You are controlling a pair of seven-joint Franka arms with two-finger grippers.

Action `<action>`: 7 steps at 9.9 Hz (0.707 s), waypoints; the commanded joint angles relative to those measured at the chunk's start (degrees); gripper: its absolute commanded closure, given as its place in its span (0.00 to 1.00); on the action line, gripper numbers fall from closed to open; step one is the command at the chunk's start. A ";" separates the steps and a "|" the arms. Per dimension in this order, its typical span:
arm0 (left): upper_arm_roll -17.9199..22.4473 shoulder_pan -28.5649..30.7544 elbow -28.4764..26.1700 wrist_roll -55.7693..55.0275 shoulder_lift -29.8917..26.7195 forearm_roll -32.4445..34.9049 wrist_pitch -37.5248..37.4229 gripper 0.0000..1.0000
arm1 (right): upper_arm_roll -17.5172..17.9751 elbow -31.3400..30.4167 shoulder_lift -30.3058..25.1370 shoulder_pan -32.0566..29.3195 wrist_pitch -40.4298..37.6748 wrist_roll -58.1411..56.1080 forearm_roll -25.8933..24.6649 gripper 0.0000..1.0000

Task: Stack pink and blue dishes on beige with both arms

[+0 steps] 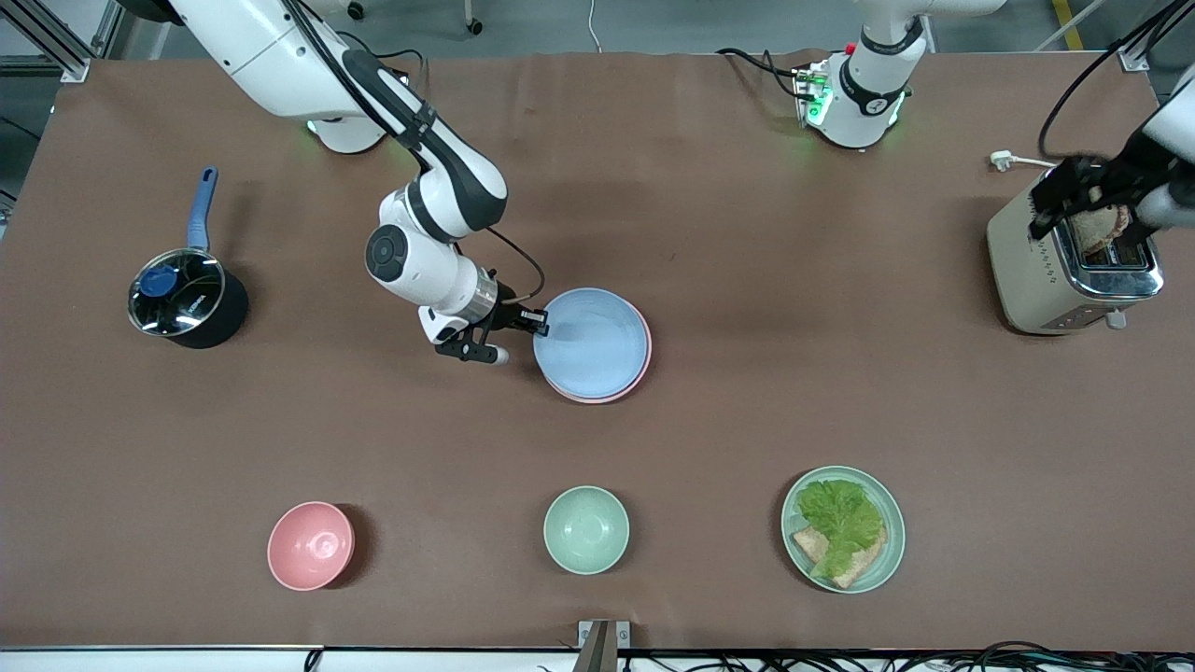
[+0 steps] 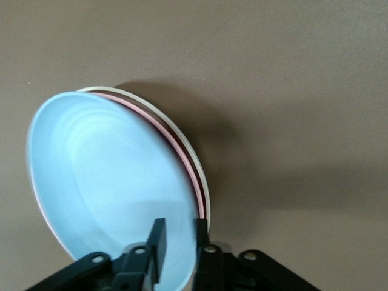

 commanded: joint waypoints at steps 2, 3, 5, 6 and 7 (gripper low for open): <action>0.24 1.13 2.99 0.75 0.44 -0.87 -10.18 0.00 | 0.49 -1.39 -5.07 -2.48 -0.91 0.42 -0.93 0.00; 0.33 1.22 3.43 0.75 0.96 -0.18 -10.20 0.00 | 0.23 -1.30 -8.06 -4.49 -3.53 0.33 -2.58 0.00; -0.02 1.13 8.15 0.32 5.51 0.26 -10.20 0.00 | -0.65 -0.95 -17.79 -9.68 -14.56 0.50 -12.22 0.00; -0.02 1.22 10.01 0.14 6.58 0.09 -10.20 0.00 | -4.05 0.71 -23.24 -10.74 -23.07 0.59 -16.88 0.00; -0.02 1.31 10.37 -0.38 6.59 0.00 -10.11 0.00 | -8.26 4.03 -26.43 -10.75 -31.34 0.50 -20.06 0.00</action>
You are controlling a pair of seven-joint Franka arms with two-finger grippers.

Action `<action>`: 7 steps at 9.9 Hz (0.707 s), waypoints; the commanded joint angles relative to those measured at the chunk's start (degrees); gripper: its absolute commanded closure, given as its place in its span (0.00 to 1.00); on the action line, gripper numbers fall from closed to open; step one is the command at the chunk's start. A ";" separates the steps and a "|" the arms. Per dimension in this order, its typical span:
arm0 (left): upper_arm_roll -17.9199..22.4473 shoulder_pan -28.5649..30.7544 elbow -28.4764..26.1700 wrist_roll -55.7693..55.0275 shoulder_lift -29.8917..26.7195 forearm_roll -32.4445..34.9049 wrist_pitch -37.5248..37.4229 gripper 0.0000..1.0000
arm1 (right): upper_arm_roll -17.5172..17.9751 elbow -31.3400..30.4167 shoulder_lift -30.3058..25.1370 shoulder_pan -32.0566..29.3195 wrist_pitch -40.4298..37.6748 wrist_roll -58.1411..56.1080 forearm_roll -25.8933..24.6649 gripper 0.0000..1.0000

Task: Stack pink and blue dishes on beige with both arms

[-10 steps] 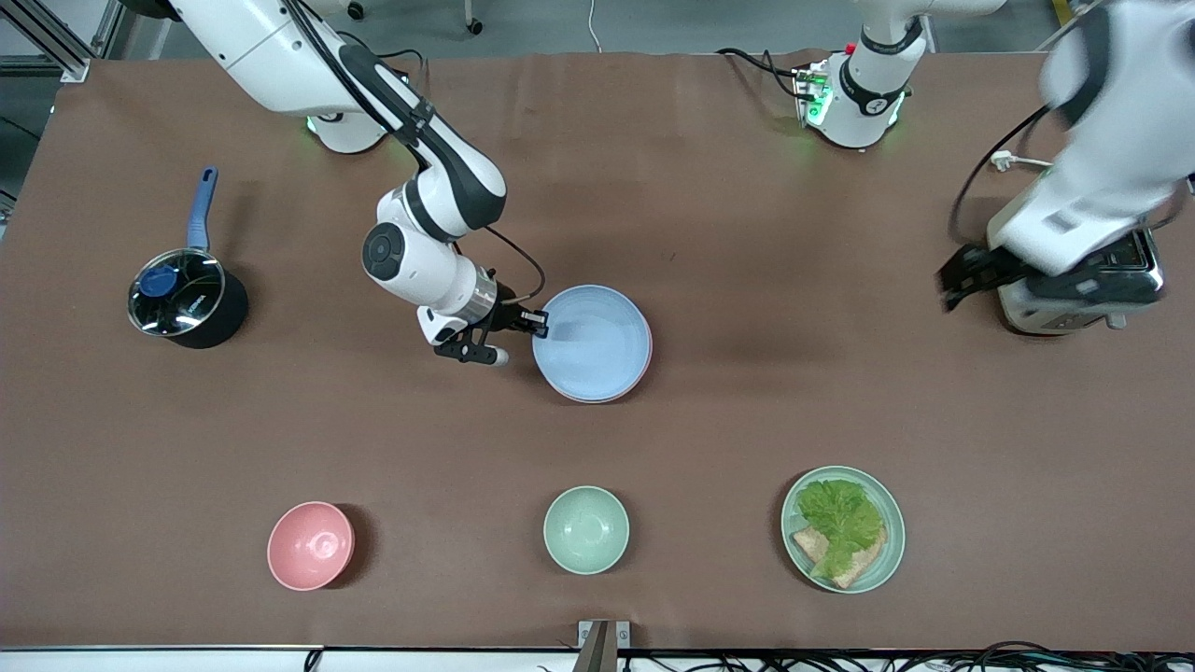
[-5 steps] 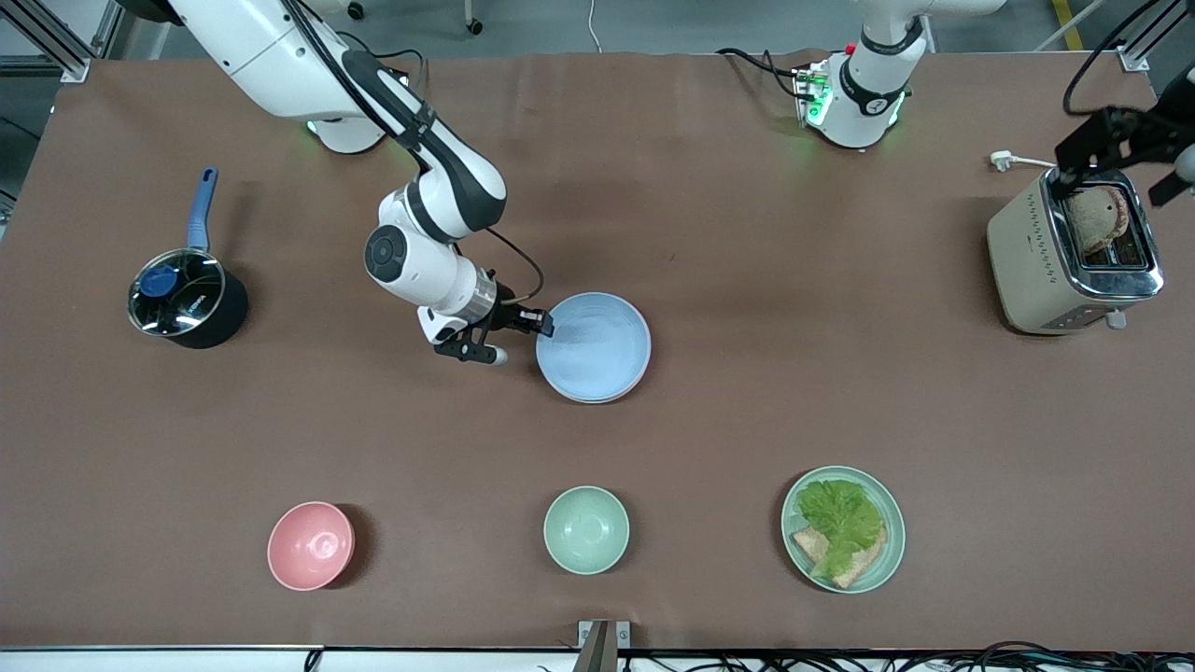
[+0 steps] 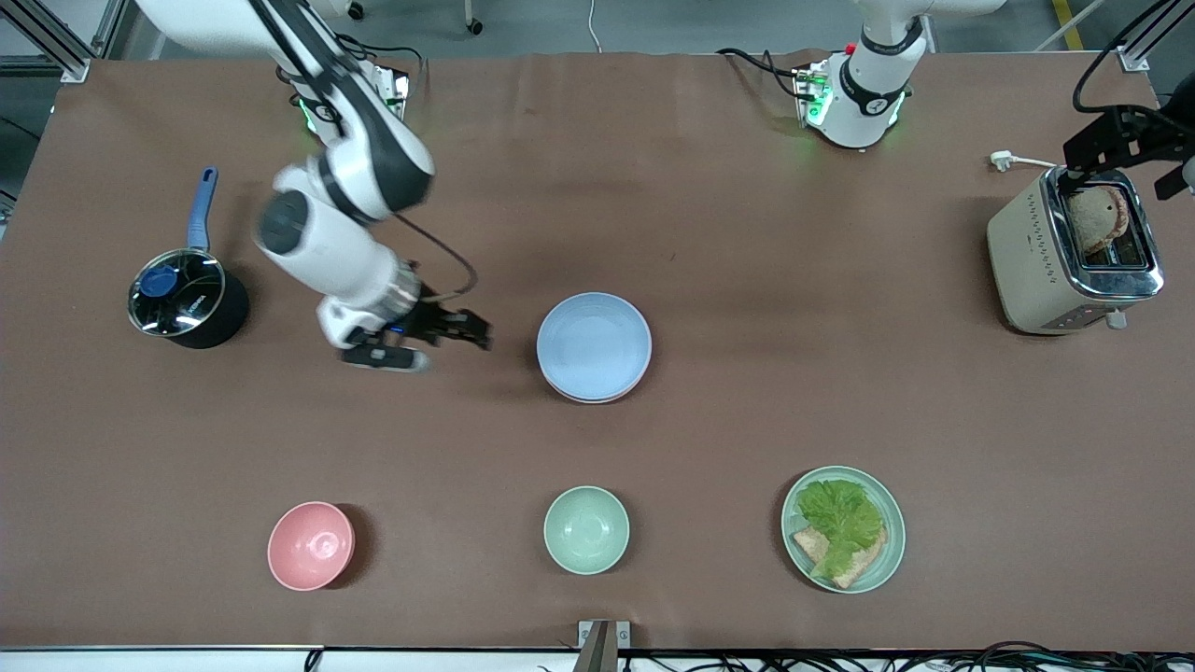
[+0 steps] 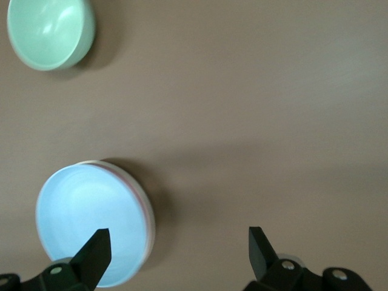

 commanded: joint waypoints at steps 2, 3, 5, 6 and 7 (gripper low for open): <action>-0.29 0.24 2.00 -1.38 2.75 0.18 -0.97 0.00 | -10.70 10.06 -8.07 -0.52 -19.00 -2.63 -5.35 0.00; -0.29 0.41 1.57 -1.47 2.14 0.01 -0.01 0.00 | -13.95 14.89 -8.07 -0.52 -23.83 -6.31 -5.35 0.00; -2.91 0.93 -1.76 -4.52 -0.22 0.27 3.05 0.00 | -19.41 21.94 -8.24 -0.52 -32.63 -13.96 -5.27 0.00; -4.67 2.07 -4.21 -6.64 -1.98 0.27 3.94 0.00 | -22.39 23.89 -9.20 -0.52 -36.41 -18.26 -5.26 0.00; -4.86 2.08 -3.98 -6.92 -1.56 -0.43 3.95 0.00 | -25.30 24.25 -10.52 -0.44 -38.45 -22.92 -5.26 0.00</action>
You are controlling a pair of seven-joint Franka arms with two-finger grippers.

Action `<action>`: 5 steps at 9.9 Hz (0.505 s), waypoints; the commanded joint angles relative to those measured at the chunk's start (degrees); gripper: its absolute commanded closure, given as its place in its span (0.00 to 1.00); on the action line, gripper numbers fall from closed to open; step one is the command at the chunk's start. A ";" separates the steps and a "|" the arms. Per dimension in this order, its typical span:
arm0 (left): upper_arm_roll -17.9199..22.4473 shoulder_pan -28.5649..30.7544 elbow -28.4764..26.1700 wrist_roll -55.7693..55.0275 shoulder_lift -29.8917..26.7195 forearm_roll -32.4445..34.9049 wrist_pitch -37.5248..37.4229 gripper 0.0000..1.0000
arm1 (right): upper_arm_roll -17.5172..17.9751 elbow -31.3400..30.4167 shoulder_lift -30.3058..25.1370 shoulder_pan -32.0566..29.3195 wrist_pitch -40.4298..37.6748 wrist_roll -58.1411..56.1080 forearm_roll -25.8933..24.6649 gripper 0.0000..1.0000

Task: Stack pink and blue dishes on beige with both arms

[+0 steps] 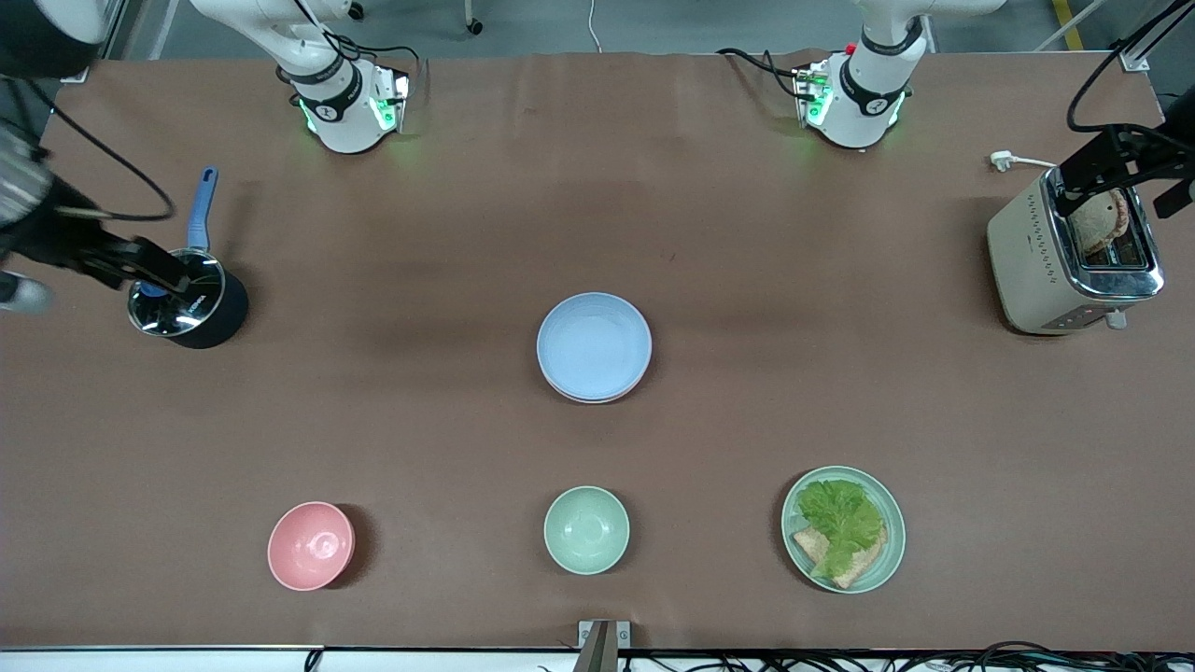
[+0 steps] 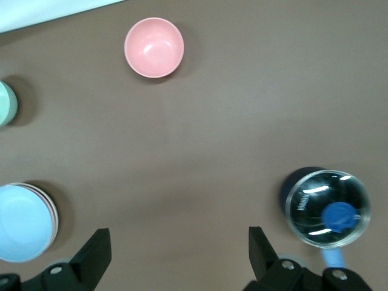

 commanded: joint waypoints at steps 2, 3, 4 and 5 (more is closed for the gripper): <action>-0.78 1.32 -4.06 -0.13 -1.12 -0.70 1.23 0.00 | -3.15 6.25 -1.63 0.43 -9.40 -5.95 -1.06 0.00; -0.78 1.32 -3.97 0.31 -0.60 -0.70 1.23 0.00 | -3.15 6.54 -1.63 0.43 -9.70 -5.60 -1.06 0.00; -0.78 1.23 -3.97 -0.30 -0.42 -0.70 1.14 0.00 | -3.07 6.54 -1.63 0.43 -9.79 -5.59 -1.15 0.00; -0.78 1.23 -3.97 -0.22 -0.42 -0.70 0.88 0.00 | -3.07 6.46 -1.63 0.43 -10.05 -5.68 -2.02 0.00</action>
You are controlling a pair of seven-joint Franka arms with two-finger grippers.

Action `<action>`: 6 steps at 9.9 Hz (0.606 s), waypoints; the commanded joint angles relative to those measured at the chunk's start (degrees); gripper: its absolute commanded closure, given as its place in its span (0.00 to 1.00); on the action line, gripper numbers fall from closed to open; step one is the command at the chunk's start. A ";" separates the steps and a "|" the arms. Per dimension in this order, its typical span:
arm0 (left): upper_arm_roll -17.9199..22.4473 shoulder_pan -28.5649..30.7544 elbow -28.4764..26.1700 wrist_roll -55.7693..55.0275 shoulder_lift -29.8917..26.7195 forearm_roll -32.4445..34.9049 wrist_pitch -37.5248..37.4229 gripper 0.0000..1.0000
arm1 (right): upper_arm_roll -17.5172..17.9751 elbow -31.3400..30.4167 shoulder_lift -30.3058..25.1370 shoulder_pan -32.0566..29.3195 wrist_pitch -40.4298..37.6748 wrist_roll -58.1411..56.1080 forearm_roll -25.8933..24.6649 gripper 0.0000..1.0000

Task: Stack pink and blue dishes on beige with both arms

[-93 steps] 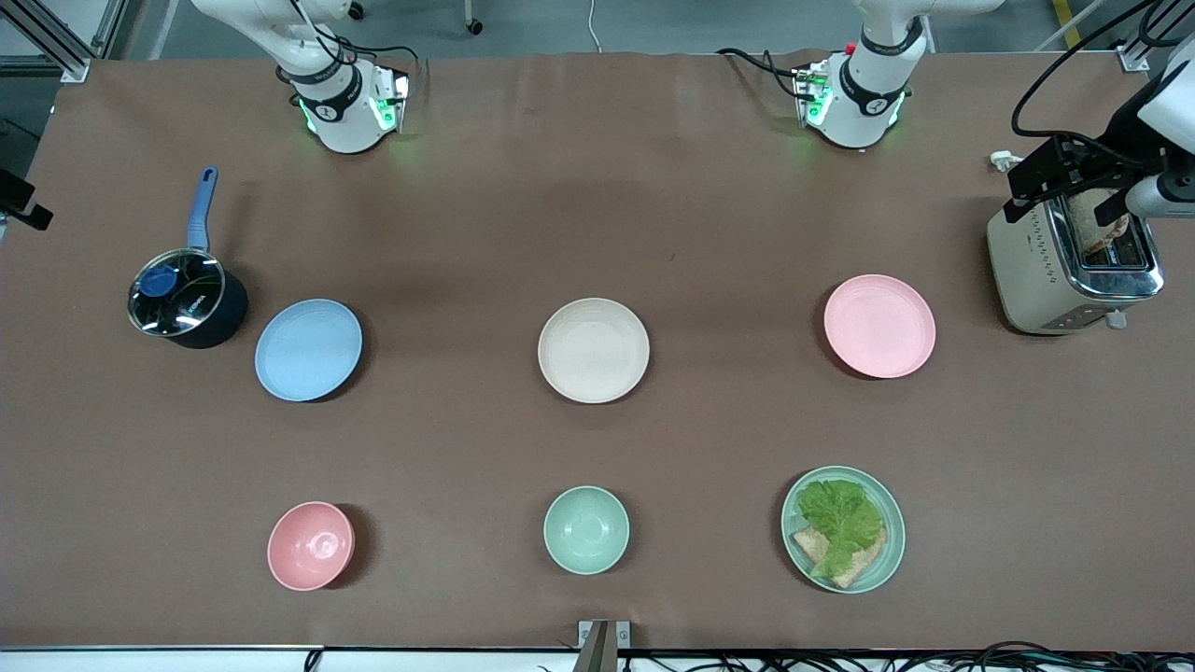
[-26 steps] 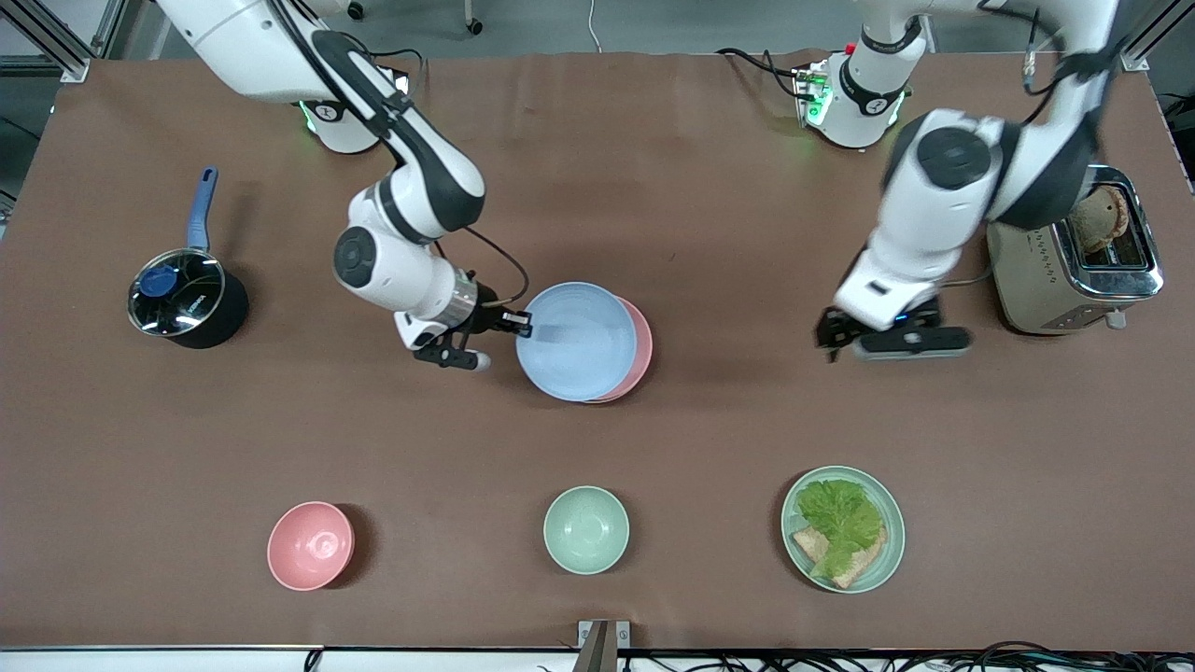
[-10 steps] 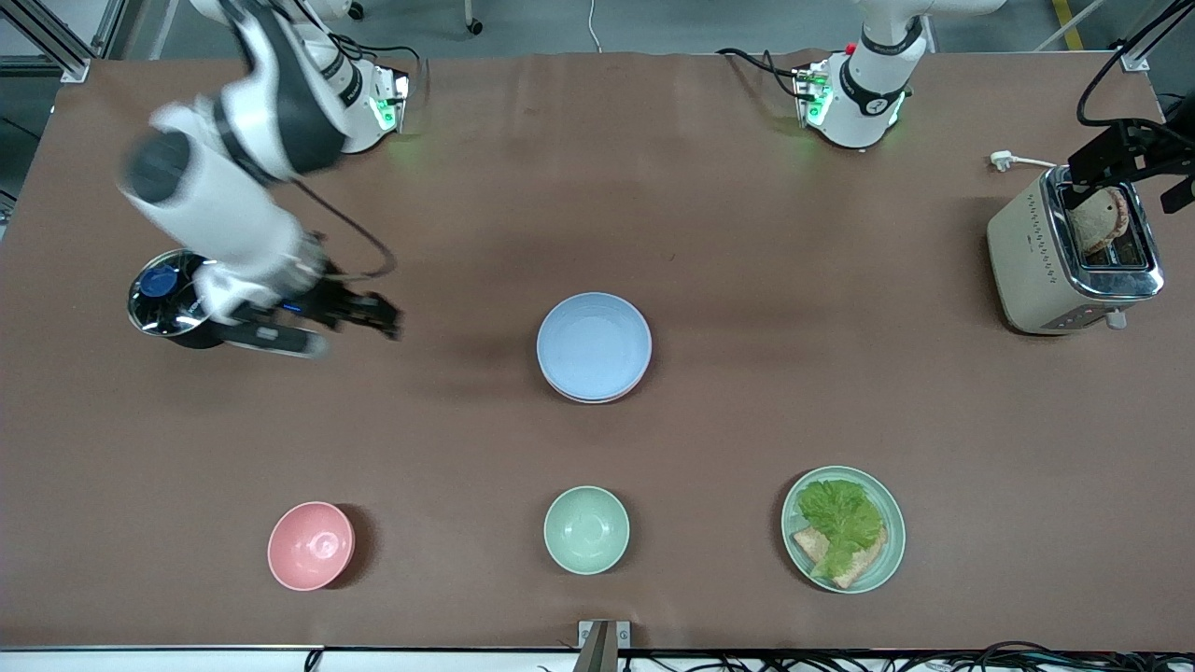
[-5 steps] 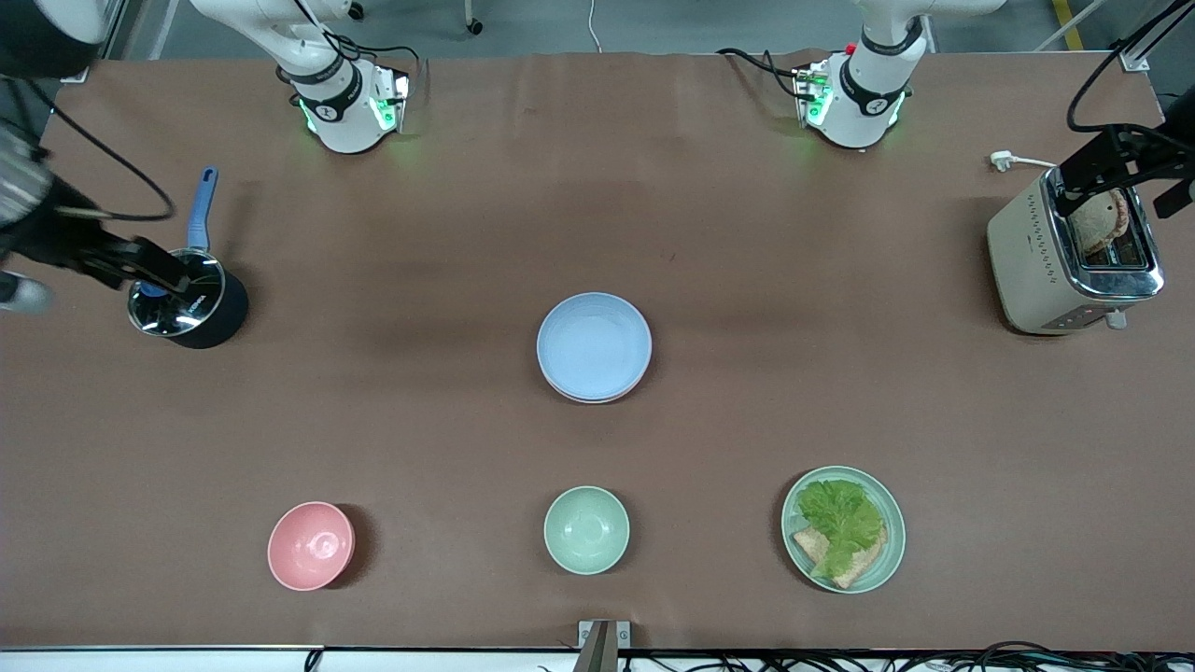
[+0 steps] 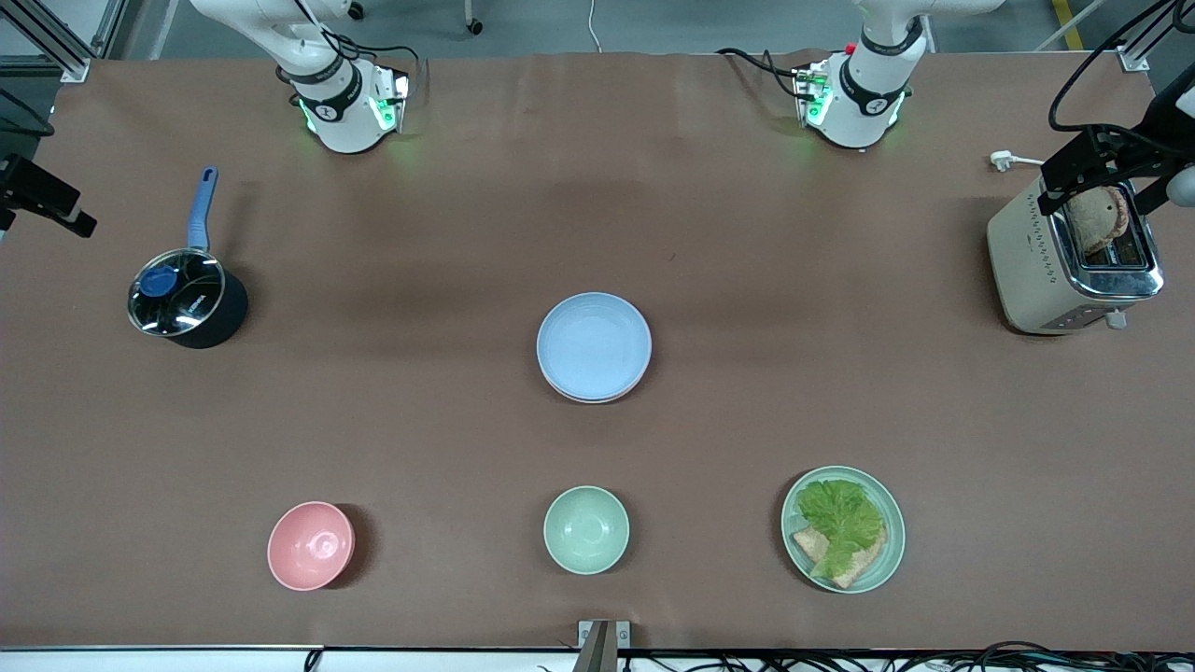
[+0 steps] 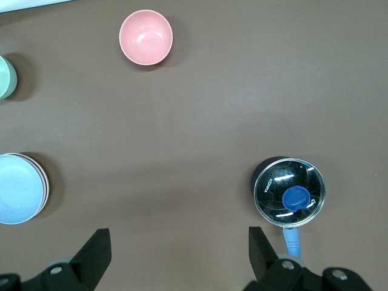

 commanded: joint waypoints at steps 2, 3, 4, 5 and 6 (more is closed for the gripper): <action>-0.16 0.74 -2.24 0.12 -0.30 -1.83 0.03 0.00 | 0.41 -0.07 -0.22 0.27 -1.17 -0.07 -3.41 0.00; 0.54 1.18 -2.50 -0.23 -0.48 -3.49 -0.06 0.00 | 0.59 0.02 -0.22 0.36 -1.26 0.02 -4.54 0.00; 0.72 1.53 -3.02 -0.32 -0.65 -4.82 0.02 0.00 | 0.59 -0.06 -0.22 0.36 -1.35 0.10 -4.56 0.00; 0.90 1.54 -3.12 -0.32 -0.74 -5.00 0.29 0.00 | 0.59 -0.07 -0.22 0.36 -1.35 0.11 -4.56 0.00; 0.90 1.45 -3.12 -0.32 -0.74 -4.48 0.81 0.00 | 0.59 -0.07 -0.22 0.36 -1.35 0.11 -4.56 0.00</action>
